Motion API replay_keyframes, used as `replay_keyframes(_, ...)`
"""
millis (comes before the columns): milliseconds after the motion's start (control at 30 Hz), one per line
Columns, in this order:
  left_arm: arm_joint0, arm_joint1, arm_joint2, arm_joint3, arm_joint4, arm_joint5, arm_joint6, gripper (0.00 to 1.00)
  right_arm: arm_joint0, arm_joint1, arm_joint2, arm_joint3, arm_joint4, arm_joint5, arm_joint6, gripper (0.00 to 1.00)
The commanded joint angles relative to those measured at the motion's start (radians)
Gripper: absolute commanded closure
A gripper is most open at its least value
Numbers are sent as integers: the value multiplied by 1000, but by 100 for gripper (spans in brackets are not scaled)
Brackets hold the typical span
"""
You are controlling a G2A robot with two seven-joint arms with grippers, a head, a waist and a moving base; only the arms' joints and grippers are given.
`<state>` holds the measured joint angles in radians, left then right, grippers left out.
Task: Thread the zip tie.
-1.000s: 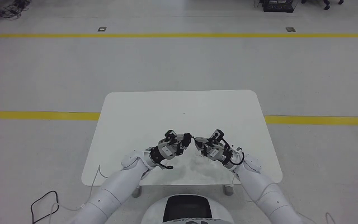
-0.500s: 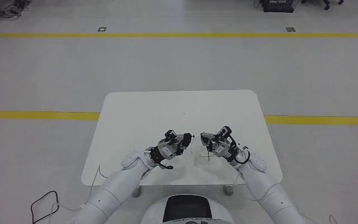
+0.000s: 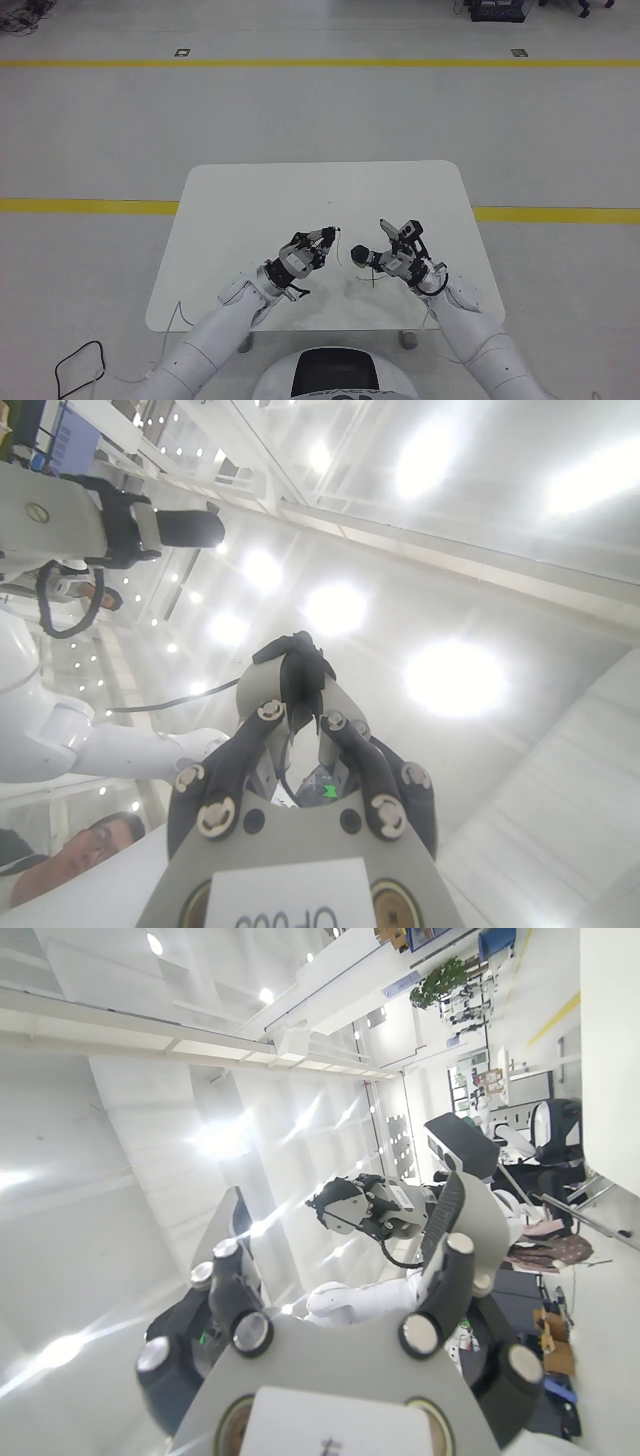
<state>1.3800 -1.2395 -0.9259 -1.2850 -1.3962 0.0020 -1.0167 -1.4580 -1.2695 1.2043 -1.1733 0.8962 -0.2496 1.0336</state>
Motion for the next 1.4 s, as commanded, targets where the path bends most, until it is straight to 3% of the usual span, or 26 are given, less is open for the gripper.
replay_keyframes(0,9,-1,-7,-7,-15,-5,21,100,-15,6,21,-30,-39,-32,-21,0)
replay_keyframes(100,25,1,-24,-28,-17,-34,50,100,-47,14,50,-87,-83,-82,-48,0)
replay_keyframes(167,28,3,-32,-43,6,-57,38,100,-47,14,50,-87,-83,-82,-48,0)
replay_keyframes(367,28,3,-32,-43,6,-57,38,100,-47,14,50,-87,-83,-82,-48,0)
replay_keyframes(400,30,3,-34,-48,6,-65,61,100,-47,14,50,-91,-89,-82,-61,0)
replay_keyframes(567,66,7,-69,-119,25,-132,93,100,-69,15,58,-138,-125,-90,-111,0)
replay_keyframes(633,91,11,-90,-155,38,-158,140,100,-81,17,66,-156,-135,-90,-123,0)
replay_keyframes(867,188,31,-166,-294,63,-165,160,100,-106,18,78,-194,-152,-90,-137,0)
replay_keyframes(1367,188,31,-166,-294,63,-165,160,100,-106,18,78,-194,-152,-90,-137,0)
